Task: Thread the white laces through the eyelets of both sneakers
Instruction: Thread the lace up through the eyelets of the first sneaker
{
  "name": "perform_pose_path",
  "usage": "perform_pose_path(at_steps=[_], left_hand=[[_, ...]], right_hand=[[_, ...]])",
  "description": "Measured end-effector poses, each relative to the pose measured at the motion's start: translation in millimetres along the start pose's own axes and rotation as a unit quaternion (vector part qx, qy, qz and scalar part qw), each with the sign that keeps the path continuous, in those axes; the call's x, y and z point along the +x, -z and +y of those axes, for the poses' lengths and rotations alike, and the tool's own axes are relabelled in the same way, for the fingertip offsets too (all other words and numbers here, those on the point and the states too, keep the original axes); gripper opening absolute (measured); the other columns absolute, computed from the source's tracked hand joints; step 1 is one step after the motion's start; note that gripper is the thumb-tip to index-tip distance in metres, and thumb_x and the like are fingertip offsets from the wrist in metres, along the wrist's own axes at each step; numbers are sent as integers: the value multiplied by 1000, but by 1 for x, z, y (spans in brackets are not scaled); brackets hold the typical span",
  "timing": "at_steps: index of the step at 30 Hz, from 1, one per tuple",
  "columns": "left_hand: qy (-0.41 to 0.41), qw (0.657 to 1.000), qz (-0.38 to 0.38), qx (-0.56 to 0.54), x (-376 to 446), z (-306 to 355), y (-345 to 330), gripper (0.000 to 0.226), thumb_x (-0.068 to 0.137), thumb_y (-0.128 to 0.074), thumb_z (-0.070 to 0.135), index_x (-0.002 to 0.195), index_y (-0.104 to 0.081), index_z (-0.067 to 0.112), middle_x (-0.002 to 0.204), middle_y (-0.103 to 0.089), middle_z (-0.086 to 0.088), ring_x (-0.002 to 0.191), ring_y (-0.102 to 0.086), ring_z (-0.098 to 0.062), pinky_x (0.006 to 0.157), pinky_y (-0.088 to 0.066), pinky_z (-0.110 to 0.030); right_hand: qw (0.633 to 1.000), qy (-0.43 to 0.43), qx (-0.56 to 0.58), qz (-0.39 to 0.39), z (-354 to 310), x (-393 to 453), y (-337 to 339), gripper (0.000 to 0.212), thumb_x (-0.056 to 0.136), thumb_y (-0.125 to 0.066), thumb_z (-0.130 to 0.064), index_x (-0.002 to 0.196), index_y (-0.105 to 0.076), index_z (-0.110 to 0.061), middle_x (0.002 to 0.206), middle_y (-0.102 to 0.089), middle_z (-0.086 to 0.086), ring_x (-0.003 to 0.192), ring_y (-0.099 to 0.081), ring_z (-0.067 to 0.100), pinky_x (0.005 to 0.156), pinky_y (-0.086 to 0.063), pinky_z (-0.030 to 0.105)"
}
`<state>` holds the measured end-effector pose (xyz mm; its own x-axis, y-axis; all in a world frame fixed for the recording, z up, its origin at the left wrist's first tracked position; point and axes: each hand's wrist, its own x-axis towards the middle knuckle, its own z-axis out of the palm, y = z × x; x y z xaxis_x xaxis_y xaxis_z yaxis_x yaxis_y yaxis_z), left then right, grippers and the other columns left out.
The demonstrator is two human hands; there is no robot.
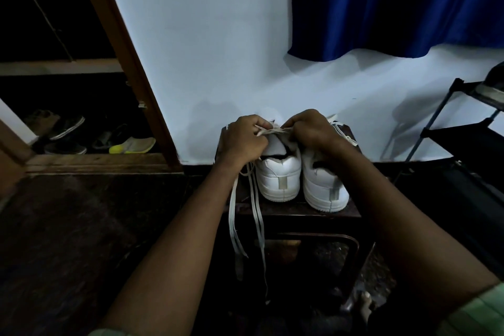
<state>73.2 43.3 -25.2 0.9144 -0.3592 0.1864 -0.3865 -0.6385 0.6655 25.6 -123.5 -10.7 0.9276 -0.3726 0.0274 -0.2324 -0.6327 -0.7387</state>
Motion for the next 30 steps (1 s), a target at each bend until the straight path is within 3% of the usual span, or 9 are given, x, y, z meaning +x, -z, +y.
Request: perform_pose_path(at_steps=[3, 8, 14, 17, 22, 25, 27, 28, 30], left_hand=[[6, 1000, -5, -13, 2, 0, 1, 34, 82, -63, 11, 99, -77, 38, 76, -67, 23, 99, -68, -6, 71, -38, -13], [-105, 992, 29, 68, -4, -3, -2, 21, 86, -72, 28, 106, -72, 36, 102, -76, 16, 99, -70, -13, 81, -55, -32], [-153, 975, 69, 146, 3, -2, -4, 12, 93, -68, 42, 102, -66, 34, 101, -74, 9, 94, -69, -24, 76, -56, -38], [-140, 979, 67, 128, 5, -5, -10, 11, 94, -62, 44, 96, -61, 33, 100, -69, 9, 91, -67, -23, 78, -56, -41], [-95, 993, 46, 43, 14, -8, -16, 41, 90, -38, 71, 81, -58, 35, 93, -62, 9, 89, -66, -19, 84, -55, -45], [-29, 999, -3, -33, 16, -5, -15, 53, 85, -27, 79, 72, -62, 41, 84, -66, 8, 96, -67, -26, 91, -53, -47], [39, 992, -39, -113, 16, -2, -12, 60, 80, -29, 89, 80, -71, 46, 94, -75, 5, 104, -68, -28, 99, -52, -51], [69, 982, -40, -173, 16, 1, -9, 61, 78, -36, 91, 79, -74, 44, 98, -77, -1, 106, -69, -31, 102, -51, -53], [100, 955, -12, -278, 15, 12, 0, 58, 79, -56, 84, 67, -74, 30, 91, -77, -6, 96, -71, -32, 99, -53, -47]], right_hand=[[1000, 1, 19, 5, 1, -2, -1, 35, 80, -54, 2, 91, -83, -15, 94, -79, 9, 98, -70, 20, 87, -54, 31], [995, 89, -43, 21, 4, -11, -3, 14, 84, -67, -15, 85, -80, -19, 82, -76, 4, 86, -69, 22, 77, -53, 37], [988, 122, -89, 41, 4, -12, -8, 12, 86, -66, -21, 87, -78, -19, 79, -73, 4, 83, -67, 24, 71, -50, 34], [987, 124, -96, 43, 3, -11, -8, 14, 88, -65, -19, 89, -78, -18, 82, -74, 4, 84, -66, 24, 74, -50, 35], [988, 111, -89, 52, 4, -8, -10, 12, 88, -66, -20, 83, -75, -14, 74, -69, 5, 78, -63, 27, 63, -39, 32], [988, 110, -88, 54, 4, -8, -12, 11, 85, -67, -18, 85, -77, -15, 77, -71, 5, 79, -64, 25, 64, -40, 31], [988, 112, -90, 57, 5, -8, -13, 12, 83, -65, -16, 84, -77, -13, 77, -71, 8, 81, -65, 29, 72, -46, 33], [987, 114, -93, 62, 5, -8, -14, 12, 84, -63, -15, 83, -75, -11, 76, -70, 10, 82, -64, 32, 87, -48, 35], [984, 119, -112, 70, 5, -7, -15, 13, 85, -61, -12, 80, -71, -5, 73, -67, 14, 81, -59, 38, 118, -26, 40]])
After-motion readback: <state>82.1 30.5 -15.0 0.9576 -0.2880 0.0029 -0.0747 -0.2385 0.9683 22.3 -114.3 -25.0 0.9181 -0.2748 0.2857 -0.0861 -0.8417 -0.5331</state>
